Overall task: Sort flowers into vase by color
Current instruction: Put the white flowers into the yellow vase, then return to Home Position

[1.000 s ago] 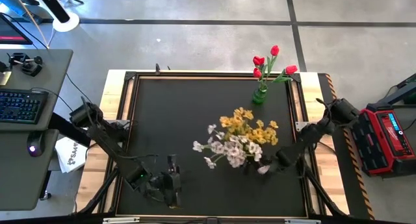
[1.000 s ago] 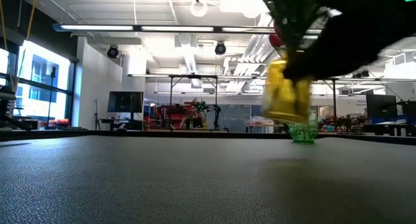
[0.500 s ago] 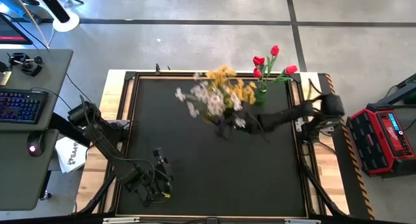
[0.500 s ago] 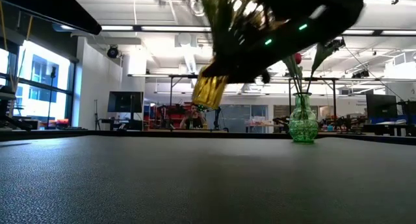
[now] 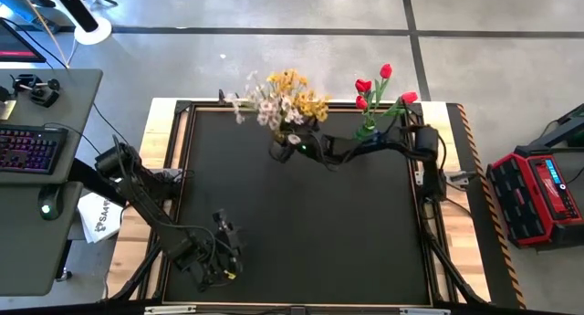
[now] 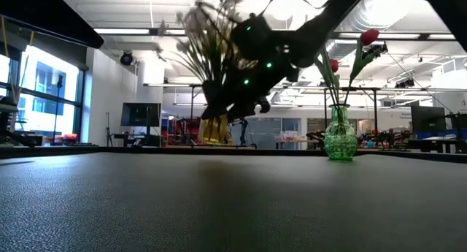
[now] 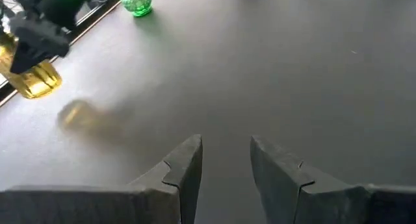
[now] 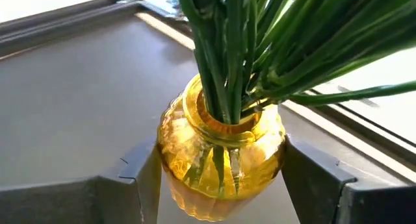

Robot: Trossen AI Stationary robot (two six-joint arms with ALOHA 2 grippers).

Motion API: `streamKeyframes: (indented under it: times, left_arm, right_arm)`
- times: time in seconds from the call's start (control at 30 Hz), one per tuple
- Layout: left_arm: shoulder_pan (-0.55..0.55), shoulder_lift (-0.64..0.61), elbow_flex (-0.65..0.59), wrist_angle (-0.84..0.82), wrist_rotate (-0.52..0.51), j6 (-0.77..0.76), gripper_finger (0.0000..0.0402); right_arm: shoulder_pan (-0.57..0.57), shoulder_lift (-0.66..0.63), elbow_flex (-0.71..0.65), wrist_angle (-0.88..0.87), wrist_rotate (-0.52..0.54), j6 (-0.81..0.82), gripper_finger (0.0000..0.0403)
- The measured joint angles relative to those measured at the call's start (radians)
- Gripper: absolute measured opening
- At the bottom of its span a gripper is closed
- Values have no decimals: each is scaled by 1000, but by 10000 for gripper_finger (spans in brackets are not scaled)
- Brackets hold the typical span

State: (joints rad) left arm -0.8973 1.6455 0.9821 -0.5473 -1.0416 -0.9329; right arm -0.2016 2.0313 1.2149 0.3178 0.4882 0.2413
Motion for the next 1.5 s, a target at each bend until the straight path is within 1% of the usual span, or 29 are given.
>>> streamKeyframes:
  times: [0.07,0.2,0.63,0.77,0.9,1.0,1.1,1.23,1.5]
  left_arm:
    - [-4,0,0,2,0,0,120]
    - [-8,0,0,9,-1,0,120]
    - [-8,0,0,26,-3,11,120]
    - [-8,0,0,26,-3,14,120]
    - [-8,0,0,26,-3,13,120]
    - [-8,0,0,26,-3,12,120]
    - [-8,0,0,26,-2,10,120]
    - [-8,0,0,26,-2,10,120]
    - [-8,0,0,26,15,10,120]
  right_arm:
    - [-15,25,30,-11,17,21,228]
    - [-24,58,60,-27,13,54,228]
    - [-21,64,63,-135,4,73,233]
    - [-21,64,63,-137,-23,48,255]
    - [-21,64,63,-138,-43,-14,292]
    - [-21,64,63,-139,-80,-10,320]
    - [-21,64,63,-142,-77,6,339]
    - [-20,64,63,-155,-74,-29,350]
    - [-20,58,62,-245,-81,-33,349]
